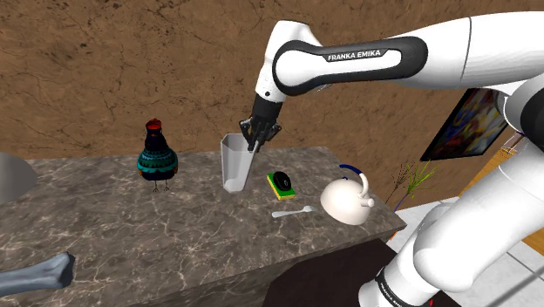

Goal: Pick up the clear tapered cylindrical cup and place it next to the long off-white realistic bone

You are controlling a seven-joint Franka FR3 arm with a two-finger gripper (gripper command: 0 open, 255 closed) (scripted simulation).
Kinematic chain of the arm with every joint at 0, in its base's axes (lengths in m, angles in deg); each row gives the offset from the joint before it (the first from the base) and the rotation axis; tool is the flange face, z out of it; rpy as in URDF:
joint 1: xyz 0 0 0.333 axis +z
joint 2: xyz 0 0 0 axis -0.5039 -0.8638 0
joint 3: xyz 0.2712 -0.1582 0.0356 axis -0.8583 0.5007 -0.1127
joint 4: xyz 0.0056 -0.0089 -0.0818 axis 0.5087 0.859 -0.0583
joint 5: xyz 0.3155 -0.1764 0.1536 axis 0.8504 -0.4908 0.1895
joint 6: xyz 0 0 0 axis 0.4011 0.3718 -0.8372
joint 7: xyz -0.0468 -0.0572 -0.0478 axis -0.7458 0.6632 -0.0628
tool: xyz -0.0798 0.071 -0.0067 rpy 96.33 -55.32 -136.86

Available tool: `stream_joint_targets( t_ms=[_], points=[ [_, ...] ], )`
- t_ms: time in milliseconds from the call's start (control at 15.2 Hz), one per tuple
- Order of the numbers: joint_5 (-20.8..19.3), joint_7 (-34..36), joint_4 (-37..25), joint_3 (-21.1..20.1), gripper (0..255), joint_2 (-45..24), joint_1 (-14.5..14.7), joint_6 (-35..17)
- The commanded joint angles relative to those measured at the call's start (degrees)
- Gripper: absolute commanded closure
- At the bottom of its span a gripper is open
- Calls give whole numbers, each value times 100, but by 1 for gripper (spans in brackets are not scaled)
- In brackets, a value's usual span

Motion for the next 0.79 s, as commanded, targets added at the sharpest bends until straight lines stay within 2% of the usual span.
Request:
stream_joint_targets(
  t_ms=[0,726],
  points=[
    [0,15,-125,3,255,33,-1,157],
    [-27,76,-920,32,255,84,-18,999]
  ],
)
